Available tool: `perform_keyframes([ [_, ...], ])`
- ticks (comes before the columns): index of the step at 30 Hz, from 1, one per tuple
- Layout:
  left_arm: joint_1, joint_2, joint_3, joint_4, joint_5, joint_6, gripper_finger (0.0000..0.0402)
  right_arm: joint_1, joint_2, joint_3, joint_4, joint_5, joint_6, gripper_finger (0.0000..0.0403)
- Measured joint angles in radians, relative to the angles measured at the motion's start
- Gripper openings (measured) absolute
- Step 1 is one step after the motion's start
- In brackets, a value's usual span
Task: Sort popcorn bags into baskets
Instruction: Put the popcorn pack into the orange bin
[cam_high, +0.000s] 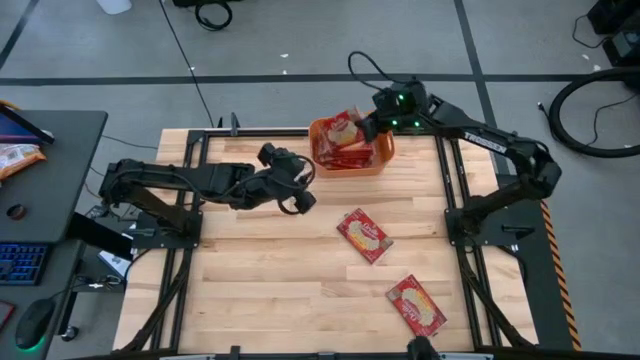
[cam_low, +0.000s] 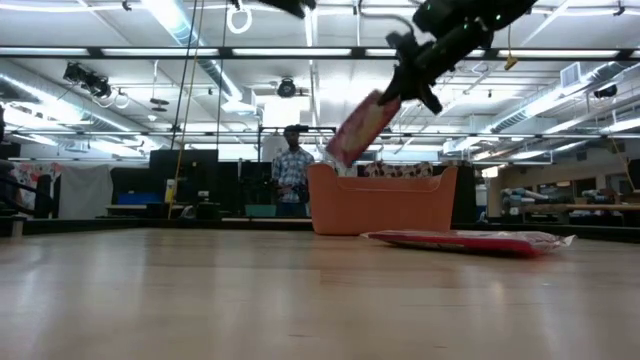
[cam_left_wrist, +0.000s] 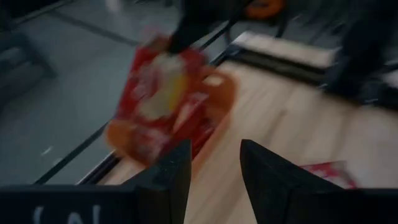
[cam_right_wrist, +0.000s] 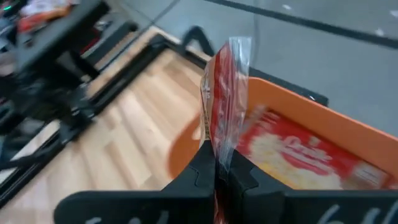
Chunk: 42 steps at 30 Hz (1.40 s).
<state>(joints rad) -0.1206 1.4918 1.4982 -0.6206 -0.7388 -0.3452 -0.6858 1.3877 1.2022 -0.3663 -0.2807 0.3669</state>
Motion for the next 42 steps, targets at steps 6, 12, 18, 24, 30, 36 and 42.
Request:
perform_keyframes([
  [6,-0.04,0.0,0.0,0.222,0.135,0.137,0.0141,-0.054,0.109,0.0,0.0,-0.009,0.03,0.0008],
  [12,-0.053,0.0,0.0,0.288,0.17,0.178,0.0141,-0.085,0.199,0.0,0.008,-0.012,0.064,0.0008],
  [18,-0.075,0.0,0.0,0.288,0.178,0.174,0.0141,-0.119,0.231,0.0,0.005,0.032,0.062,0.0017],
  [24,-0.094,-0.001,0.0,0.287,0.177,0.183,0.0141,-0.16,0.231,0.0,0.002,0.157,0.081,0.0028],
  [30,-0.096,-0.002,0.0,0.266,0.176,0.197,0.0141,-0.186,0.23,0.0,-0.027,0.104,0.102,0.0029],
  [36,-0.096,-0.002,0.0,0.255,0.176,0.201,0.0141,-0.188,0.23,0.0,-0.1,0.097,0.097,0.0048],
  [42,-0.096,-0.002,0.0,0.25,0.183,0.19,0.0141,-0.191,0.229,0.0,-0.123,0.039,0.048,0.0082],
])
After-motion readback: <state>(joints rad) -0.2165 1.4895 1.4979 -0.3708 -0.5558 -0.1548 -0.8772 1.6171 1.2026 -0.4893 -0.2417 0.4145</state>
